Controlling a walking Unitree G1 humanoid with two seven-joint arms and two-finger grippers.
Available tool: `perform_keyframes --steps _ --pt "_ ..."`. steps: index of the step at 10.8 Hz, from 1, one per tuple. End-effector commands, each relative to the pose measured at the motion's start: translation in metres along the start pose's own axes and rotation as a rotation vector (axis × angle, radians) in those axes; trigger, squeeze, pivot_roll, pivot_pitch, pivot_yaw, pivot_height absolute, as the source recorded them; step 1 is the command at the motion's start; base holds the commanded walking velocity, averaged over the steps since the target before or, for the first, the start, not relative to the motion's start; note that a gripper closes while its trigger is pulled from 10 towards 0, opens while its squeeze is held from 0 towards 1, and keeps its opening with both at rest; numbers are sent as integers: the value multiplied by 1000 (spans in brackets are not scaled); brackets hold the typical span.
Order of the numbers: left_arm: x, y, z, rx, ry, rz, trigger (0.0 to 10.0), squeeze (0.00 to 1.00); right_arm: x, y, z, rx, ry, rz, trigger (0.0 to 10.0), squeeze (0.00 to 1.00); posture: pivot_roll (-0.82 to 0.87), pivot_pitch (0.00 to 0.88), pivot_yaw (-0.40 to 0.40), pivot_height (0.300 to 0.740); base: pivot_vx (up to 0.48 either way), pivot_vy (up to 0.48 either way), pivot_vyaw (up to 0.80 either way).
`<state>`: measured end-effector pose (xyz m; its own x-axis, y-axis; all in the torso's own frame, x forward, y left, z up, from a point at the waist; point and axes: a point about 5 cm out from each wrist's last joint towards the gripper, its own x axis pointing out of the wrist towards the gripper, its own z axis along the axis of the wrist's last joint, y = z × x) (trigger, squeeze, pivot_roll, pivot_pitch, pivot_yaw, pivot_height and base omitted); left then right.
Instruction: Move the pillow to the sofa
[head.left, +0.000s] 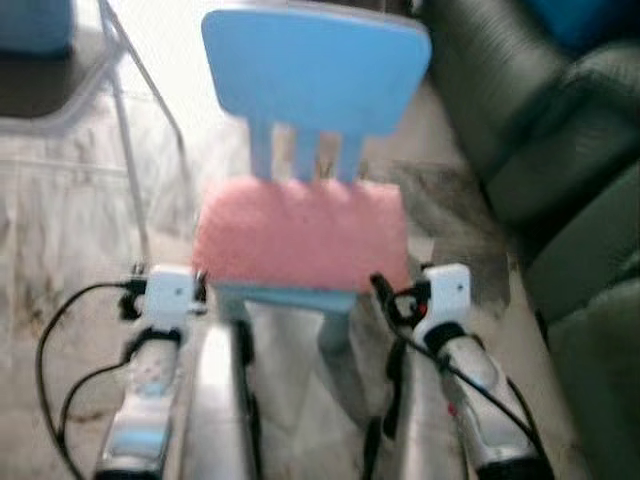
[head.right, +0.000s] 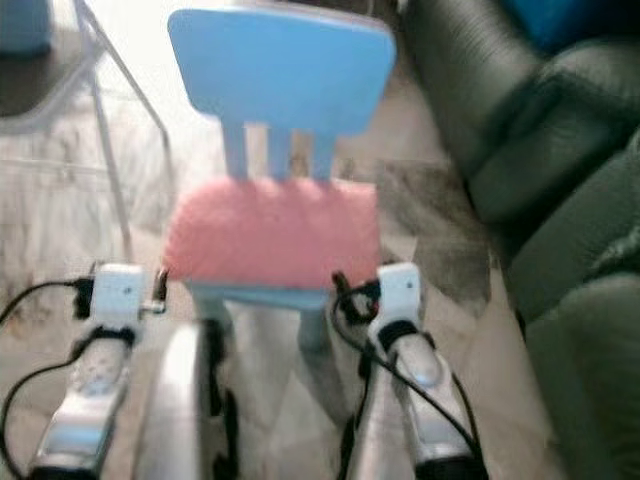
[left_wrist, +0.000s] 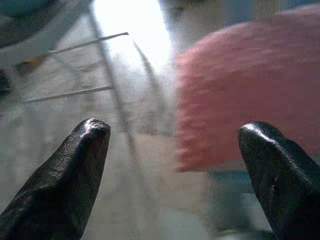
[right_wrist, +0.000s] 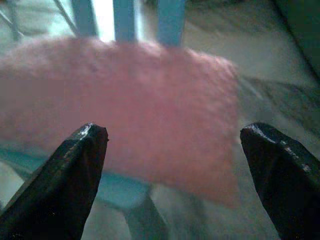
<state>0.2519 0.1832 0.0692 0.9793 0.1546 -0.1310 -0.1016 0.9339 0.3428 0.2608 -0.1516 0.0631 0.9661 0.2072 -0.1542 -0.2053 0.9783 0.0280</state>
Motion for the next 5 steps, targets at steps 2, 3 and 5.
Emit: perform_keyframes --steps 2,3,5 --pt "-4 1 -3 10 18 -13 10000 0 -3 -6 -4 16 18 -41 10000 0 -19 250 -65 515 0 0 0" --pt "-5 1 -3 12 23 -14 10000 0 -4 -5 -5 20 25 -41 10000 0 -19 256 -67 510 0 0 0" --pt "-5 1 -3 13 26 -12 10000 0 -5 0 -7 28 27 -25 10000 0 -20 259 -69 470 0 0 0"
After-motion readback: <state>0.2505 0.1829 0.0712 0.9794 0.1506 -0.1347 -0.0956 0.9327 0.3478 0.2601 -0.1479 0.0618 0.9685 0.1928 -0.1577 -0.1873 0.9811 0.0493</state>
